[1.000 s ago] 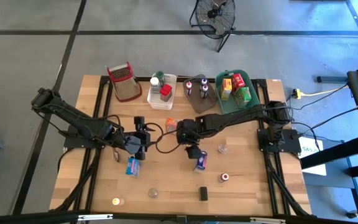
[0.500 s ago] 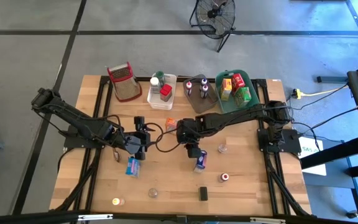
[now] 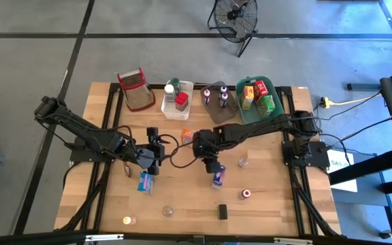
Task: Pick & Place Kitchen Items
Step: Put the top yellow food coloring bottle into the black bin
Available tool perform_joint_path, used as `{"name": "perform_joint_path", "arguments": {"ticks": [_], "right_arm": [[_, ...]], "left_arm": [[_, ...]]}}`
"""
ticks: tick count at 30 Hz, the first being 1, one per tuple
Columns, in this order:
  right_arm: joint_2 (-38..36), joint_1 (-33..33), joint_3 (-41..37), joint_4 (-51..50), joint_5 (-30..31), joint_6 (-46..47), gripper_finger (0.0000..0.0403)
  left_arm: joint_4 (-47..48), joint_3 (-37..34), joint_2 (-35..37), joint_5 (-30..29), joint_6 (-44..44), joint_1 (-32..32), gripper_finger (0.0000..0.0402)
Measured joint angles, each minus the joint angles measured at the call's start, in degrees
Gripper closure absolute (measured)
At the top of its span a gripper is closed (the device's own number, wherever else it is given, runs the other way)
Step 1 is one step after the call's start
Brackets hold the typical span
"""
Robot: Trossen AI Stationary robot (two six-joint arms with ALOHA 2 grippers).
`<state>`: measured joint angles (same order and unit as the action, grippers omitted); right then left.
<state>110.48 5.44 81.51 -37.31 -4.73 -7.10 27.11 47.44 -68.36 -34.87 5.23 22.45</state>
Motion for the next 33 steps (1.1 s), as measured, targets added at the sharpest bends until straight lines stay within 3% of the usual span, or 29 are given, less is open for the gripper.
{"name": "perform_joint_path", "arguments": {"ticks": [9,21,29,33], "right_arm": [[0.0,2.18,4.7,-5.48,3.45,-1.26,0.0243],[0.0,4.04,22.56,-36.05,19.42,4.59,0.0243],[-4.23,-2.65,28.55,-42.36,21.12,1.35,0.0243],[-7.78,-9.6,28.59,-41.64,17.56,-0.75,0.0243]], "left_arm": [[0.04,0.0,0.0,0.02,0.0,0.01,0.0171],[0.04,0.0,0.0,0.04,0.2,0.01,0.0171],[0.04,0.0,0.0,3.42,0.22,0.01,0.017],[0.06,0.0,0.0,4.7,0.22,0.01,0.017]]}}
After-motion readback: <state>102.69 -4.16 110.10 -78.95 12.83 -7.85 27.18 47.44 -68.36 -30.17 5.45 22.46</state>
